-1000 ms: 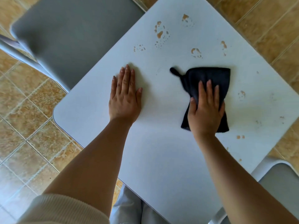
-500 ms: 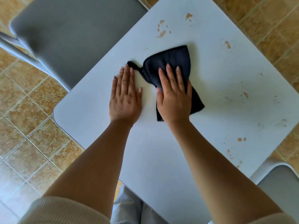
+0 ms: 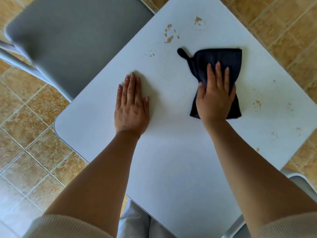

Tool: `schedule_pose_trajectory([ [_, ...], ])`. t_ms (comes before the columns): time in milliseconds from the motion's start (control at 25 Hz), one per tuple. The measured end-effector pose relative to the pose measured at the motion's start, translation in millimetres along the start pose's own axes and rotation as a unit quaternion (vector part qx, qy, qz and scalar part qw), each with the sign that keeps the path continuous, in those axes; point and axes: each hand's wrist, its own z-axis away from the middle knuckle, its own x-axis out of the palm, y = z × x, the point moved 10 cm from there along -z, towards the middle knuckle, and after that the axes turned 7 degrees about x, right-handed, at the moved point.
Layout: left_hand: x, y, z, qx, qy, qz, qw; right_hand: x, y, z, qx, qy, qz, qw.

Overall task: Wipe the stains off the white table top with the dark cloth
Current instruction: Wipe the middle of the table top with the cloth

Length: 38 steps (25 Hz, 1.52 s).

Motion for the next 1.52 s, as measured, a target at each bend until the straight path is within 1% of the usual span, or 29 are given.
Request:
schedule_pose_trajectory([
  [40, 0, 0, 1, 0.000, -0.002, -0.001, 1.000, 3, -13, -6, 0.006, 0.001, -0.007, 1.000],
  [120, 1, 0, 2, 0.002, -0.003, -0.005, 1.000, 4, -42, -5, -0.013, 0.026, -0.020, 0.999],
  [200, 1, -1, 2, 0.001, 0.002, -0.005, 1.000, 4, -68, 14, -0.060, 0.048, -0.036, 0.996],
  [280, -4, -4, 1, -0.007, 0.021, 0.006, 1.000, 6, -79, 43, -0.103, 0.043, -0.047, 0.993],
  [400, -8, -3, 0, -0.023, 0.044, 0.034, 0.998, 4, -60, 78, -0.141, 0.015, -0.047, 0.989],
  [520, -5, 0, 0, -0.024, 0.039, 0.009, 0.999, -2, -20, 91, -0.166, 0.004, -0.023, 0.986],
  [600, -2, 2, 1, -0.022, 0.034, -0.002, 0.999, -8, 6, 86, -0.151, 0.010, -0.005, 0.988],
  [720, -2, 2, 0, -0.020, 0.032, -0.008, 0.999, -6, 30, 54, -0.073, 0.003, 0.016, 0.997],
  [800, 0, 2, -1, -0.020, 0.025, -0.011, 0.999, -5, 30, 27, -0.006, 0.016, 0.013, 1.000],
  [880, 1, 2, -2, -0.021, 0.021, -0.014, 0.999, -3, 12, 3, 0.038, 0.028, -0.002, 0.999],
  [960, 1, 2, -2, -0.019, 0.023, -0.018, 0.999, 2, -18, -6, 0.032, 0.032, -0.020, 0.999],
  [1040, -1, 2, -1, -0.019, 0.031, -0.017, 0.999, 2, -48, 3, -0.018, 0.042, -0.038, 0.998],
  [1120, -2, 1, 0, -0.020, 0.036, -0.014, 0.999, 4, -60, 27, -0.082, 0.035, -0.039, 0.995],
  [1200, -2, 1, 0, -0.022, 0.038, -0.013, 0.999, 2, -49, 52, -0.124, 0.023, -0.039, 0.991],
  [1280, -1, 2, -1, -0.023, 0.032, -0.013, 0.999, -1, -23, 66, -0.137, 0.012, -0.030, 0.990],
  [1400, 0, 3, -2, -0.025, 0.022, -0.013, 0.999, -6, 23, 58, -0.101, 0.004, 0.001, 0.995],
  [1520, 1, 3, -3, -0.024, 0.017, -0.017, 0.999, -8, 60, 21, -0.008, 0.002, 0.019, 1.000],
])
